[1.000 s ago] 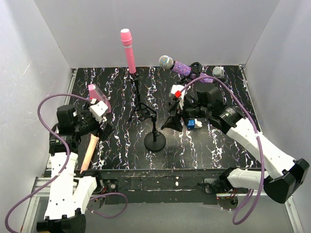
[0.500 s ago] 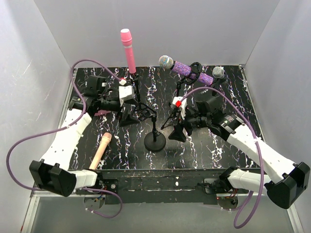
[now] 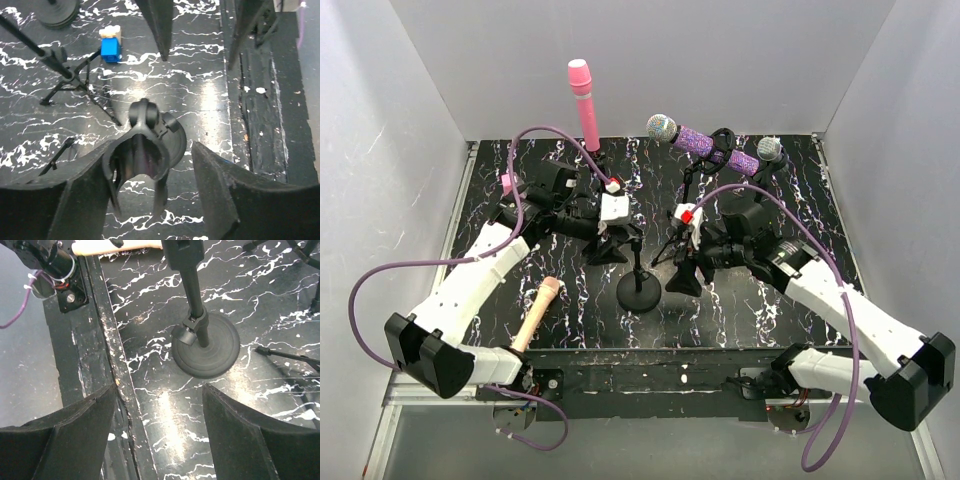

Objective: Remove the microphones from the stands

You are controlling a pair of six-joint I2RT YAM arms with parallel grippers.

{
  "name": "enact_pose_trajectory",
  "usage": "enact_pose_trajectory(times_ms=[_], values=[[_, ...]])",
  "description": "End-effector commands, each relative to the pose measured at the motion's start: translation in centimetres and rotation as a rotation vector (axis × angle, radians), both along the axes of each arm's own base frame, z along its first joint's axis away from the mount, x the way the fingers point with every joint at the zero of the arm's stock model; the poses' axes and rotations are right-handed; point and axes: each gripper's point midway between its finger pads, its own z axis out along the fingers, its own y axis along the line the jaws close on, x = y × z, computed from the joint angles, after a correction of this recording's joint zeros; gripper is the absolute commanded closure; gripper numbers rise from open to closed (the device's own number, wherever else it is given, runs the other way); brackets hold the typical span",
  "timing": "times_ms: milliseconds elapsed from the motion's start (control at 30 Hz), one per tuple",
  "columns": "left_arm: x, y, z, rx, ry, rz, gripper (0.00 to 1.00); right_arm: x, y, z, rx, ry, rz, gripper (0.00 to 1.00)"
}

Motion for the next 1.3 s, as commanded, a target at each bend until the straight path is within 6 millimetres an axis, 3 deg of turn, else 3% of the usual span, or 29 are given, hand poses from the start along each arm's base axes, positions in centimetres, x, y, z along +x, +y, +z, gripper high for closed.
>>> enact_pose_trajectory(times_ms=[0, 133, 267, 467, 767, 1000, 1267], values=[[1.1, -0.1, 2.1, -0.027, -0.041, 0.102, 0.44, 0.4, 1.8, 0.4, 0.047, 0.087, 0.009, 0.25], [1.2, 0.1, 2.8, -0.042, -0.002, 0.219, 0.55, 0.3, 3.2, -0.1, 0.073, 0.192, 0.011, 0.25], [1.3, 1.2, 3.4, -0.057, 0.047, 0.383, 0.76, 0.7, 3.9, -1.0, 0.068, 0.311, -0.048, 0.28], [0.1, 2.9, 3.5, -0.051, 0.052, 0.458, 0.82, 1.1, 4.8, -2.1, 0.093, 0.412, -0.106, 0.37], [2.1, 4.8, 4.0, -0.052, 0.062, 0.679, 0.99, 0.5, 7.6, -2.2, 0.132, 0.501, -0.044, 0.41], [2.2, 5.4, 3.8, -0.065, 0.079, 0.738, 1.00, 2.6, 9.4, -2.7, 0.116, 0.568, -0.121, 0.44], [1.2, 5.8, 4.0, -0.069, 0.078, 0.721, 1.00, 2.6, 10.3, -2.8, 0.130, 0.651, -0.103, 0.46]])
